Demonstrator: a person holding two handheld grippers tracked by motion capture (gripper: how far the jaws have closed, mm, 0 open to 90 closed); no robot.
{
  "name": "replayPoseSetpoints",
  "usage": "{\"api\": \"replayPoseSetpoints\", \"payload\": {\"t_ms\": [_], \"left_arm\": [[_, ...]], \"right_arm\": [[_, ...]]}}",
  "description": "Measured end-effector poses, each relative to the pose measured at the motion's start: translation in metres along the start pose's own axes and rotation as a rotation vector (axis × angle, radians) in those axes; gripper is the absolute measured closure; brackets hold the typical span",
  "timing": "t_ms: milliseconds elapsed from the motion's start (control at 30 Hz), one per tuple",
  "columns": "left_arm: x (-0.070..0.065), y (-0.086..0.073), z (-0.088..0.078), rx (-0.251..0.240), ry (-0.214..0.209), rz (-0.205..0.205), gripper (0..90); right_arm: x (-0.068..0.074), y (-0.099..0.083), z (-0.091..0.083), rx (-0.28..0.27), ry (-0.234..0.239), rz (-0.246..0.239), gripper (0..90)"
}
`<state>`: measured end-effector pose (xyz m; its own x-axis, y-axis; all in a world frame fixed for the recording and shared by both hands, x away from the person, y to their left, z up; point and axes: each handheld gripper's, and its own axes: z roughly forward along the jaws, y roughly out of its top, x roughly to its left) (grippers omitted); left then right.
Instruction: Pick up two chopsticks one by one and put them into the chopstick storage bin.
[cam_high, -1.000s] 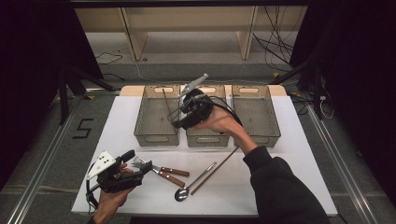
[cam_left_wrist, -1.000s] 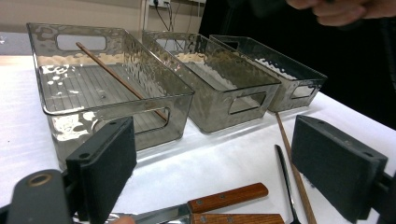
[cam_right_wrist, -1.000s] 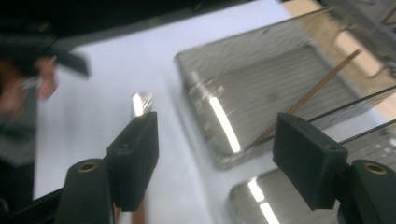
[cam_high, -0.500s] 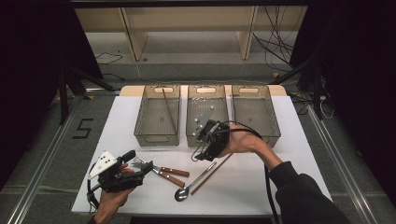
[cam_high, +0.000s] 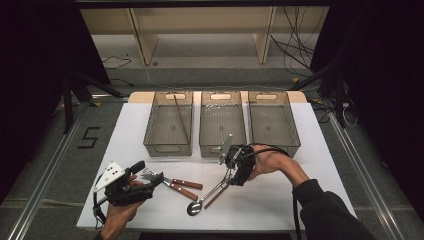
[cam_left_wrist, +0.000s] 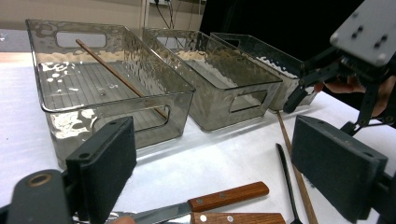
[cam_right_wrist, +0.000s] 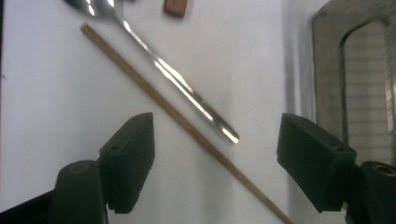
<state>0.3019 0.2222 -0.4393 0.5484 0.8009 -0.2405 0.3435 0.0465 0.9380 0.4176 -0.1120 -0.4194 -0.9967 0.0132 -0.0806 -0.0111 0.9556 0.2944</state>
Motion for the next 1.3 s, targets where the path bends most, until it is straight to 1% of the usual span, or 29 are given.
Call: {"api": "replayPoseSetpoints", "payload": {"t_ms": [67,167,200,300,333,400,433,533,567,600,700,900,1000,1067,1133,1167,1233,1300], "left_arm": [[0.000,0.000,0.000,0.001,0.000,0.000,13.9],[0.000,0.000,0.000,0.002,0.000,0.002,13.9],[0.000,0.000,0.000,0.002,0.000,0.001,13.9],[0.000,0.000,0.001,0.003,-0.001,0.001,13.9],[0.000,0.000,0.000,0.003,-0.001,0.002,13.9],[0.000,0.000,0.000,0.003,-0.001,0.002,13.9],[0.000,0.000,0.000,0.003,-0.001,0.001,13.9],[0.000,0.000,0.000,0.002,-0.001,0.002,13.9],[0.000,0.000,0.000,0.003,-0.001,0.003,13.9],[0.000,0.000,0.000,0.003,-0.001,0.003,13.9],[0.000,0.000,0.000,0.006,-0.003,0.006,13.9],[0.000,0.000,0.000,0.007,-0.004,0.008,13.9],[0.000,0.000,0.000,0.006,-0.004,0.007,13.9],[0.000,0.000,0.000,0.007,-0.004,0.008,13.9],[0.000,0.000,0.000,0.005,-0.004,0.005,13.9],[0.000,0.000,0.000,0.007,-0.004,0.007,13.9],[0.000,0.000,0.000,0.008,-0.005,0.008,13.9],[0.000,0.000,0.000,0.007,-0.005,0.007,13.9]], "right_arm": [[0.001,-0.003,0.004,0.035,0.004,-0.012,32.3],[0.002,-0.007,0.010,0.066,0.007,-0.030,36.5],[0.002,-0.008,0.012,0.072,0.005,-0.033,37.7],[0.002,-0.008,0.016,0.117,-0.004,-0.044,42.1],[0.001,-0.009,0.018,0.120,-0.003,-0.055,42.7],[0.000,-0.009,0.020,0.123,-0.006,-0.062,44.6],[0.000,-0.009,0.020,0.129,-0.003,-0.055,45.6],[-0.003,-0.009,0.023,0.139,-0.009,-0.072,48.4],[-0.003,-0.009,0.025,0.134,-0.006,-0.055,49.4],[-0.004,-0.009,0.026,0.131,-0.006,-0.063,50.3],[-0.006,-0.009,0.028,0.147,0.007,-0.058,52.9],[-0.008,-0.007,0.033,0.164,0.023,-0.078,58.7],[-0.010,-0.007,0.036,0.189,0.029,-0.088,61.3],[-0.009,-0.006,0.037,0.203,0.038,-0.084,63.6],[-0.010,-0.005,0.036,0.214,0.047,-0.101,65.4],[-0.009,-0.005,0.036,0.218,0.050,-0.097,67.6],[-0.008,-0.004,0.036,0.227,0.058,-0.120,70.4],[-0.006,-0.004,0.037,0.227,0.060,-0.129,73.0]]}}
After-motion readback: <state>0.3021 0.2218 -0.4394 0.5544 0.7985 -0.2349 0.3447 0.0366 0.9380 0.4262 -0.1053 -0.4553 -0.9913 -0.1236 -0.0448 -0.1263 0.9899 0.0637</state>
